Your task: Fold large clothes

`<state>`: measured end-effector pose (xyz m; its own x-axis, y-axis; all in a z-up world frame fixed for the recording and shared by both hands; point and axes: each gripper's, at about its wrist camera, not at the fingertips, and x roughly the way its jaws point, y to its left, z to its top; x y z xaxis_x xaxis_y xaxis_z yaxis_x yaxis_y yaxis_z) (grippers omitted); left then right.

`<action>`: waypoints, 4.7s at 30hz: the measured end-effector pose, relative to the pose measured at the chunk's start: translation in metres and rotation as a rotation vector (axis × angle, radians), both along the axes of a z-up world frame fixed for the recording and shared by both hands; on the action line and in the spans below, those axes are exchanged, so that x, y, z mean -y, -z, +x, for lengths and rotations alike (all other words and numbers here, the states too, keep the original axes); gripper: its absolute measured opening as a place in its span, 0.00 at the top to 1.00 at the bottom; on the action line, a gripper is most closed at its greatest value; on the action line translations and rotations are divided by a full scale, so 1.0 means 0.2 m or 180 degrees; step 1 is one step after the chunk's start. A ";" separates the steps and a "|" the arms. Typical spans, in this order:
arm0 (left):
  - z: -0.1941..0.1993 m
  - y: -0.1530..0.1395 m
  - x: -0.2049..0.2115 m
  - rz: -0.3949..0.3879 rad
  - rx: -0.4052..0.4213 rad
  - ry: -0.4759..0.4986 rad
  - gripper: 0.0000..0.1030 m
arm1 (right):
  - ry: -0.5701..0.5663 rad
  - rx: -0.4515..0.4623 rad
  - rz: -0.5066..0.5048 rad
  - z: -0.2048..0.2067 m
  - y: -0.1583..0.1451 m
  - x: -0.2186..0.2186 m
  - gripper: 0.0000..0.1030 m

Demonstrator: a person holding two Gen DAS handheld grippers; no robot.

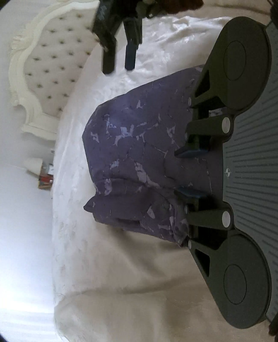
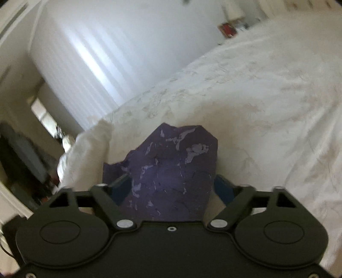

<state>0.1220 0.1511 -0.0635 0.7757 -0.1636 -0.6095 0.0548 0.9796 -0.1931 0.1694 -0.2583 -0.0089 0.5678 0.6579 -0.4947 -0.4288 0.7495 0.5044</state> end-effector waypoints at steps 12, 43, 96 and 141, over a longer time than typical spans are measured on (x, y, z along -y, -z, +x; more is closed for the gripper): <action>-0.02 0.04 -0.05 -0.0180 0.0057 -0.0105 0.75 | -0.0363 0.0514 -0.1002 0.19 0.08 -0.46 0.76; -0.08 0.08 -0.12 -0.0564 0.0125 -0.0298 0.84 | -0.1161 0.0534 -0.1185 0.13 -0.02 -1.16 0.91; 0.32 0.20 -0.35 -0.1432 -0.1241 0.0106 0.01 | -0.0075 -0.0825 0.0902 0.20 0.49 -0.04 0.00; 1.16 0.33 1.08 -0.1533 -0.1081 0.1358 0.18 | 0.1790 -0.0468 -0.0358 0.34 0.40 1.25 0.01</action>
<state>0.3546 -0.0656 -0.1298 0.3651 -0.7205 -0.5896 0.2736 0.6884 -0.6718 0.2374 -0.5083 -0.0882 0.7344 0.2147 -0.6439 0.1181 0.8937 0.4327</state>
